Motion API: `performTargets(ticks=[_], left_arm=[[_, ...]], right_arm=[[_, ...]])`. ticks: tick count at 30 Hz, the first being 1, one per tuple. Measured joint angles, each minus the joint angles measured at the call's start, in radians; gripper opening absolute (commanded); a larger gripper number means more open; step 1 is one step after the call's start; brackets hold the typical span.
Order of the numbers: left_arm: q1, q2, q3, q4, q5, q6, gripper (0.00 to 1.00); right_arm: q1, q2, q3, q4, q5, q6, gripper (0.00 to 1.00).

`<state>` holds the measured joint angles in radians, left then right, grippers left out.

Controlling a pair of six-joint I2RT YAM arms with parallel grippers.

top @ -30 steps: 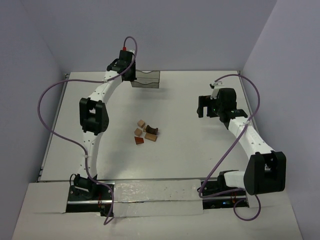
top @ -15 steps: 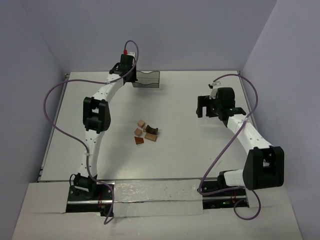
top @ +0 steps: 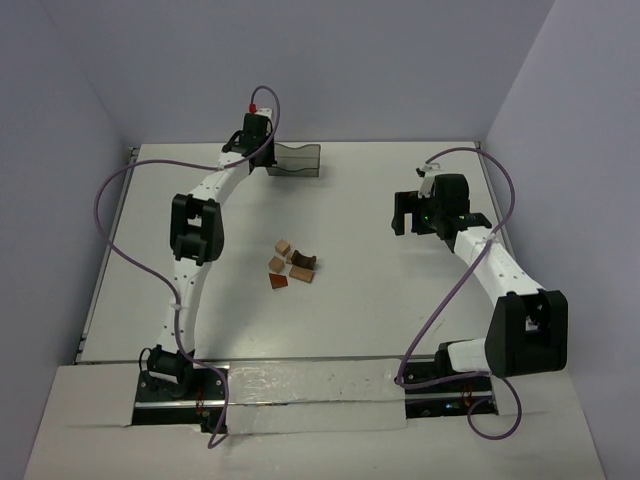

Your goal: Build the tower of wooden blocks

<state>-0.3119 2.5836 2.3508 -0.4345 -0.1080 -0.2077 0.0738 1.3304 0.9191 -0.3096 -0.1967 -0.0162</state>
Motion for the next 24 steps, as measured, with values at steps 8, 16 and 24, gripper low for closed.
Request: performTargets(ticks=[8, 16, 24], left_arm=[[0.000, 0.020, 0.002, 0.011, -0.010, -0.011, 0.10], [0.002, 0.026, 0.004, 0.032, -0.022, -0.022, 0.21], [0.008, 0.040, 0.005, 0.041, -0.023, -0.034, 0.47]], right_arm=[[0.000, 0.002, 0.005, -0.004, -0.004, 0.000, 1.00], [0.000, 0.023, 0.010, -0.007, -0.007, 0.000, 1.00], [0.000, 0.029, 0.012, -0.009, -0.007, 0.000, 1.00]])
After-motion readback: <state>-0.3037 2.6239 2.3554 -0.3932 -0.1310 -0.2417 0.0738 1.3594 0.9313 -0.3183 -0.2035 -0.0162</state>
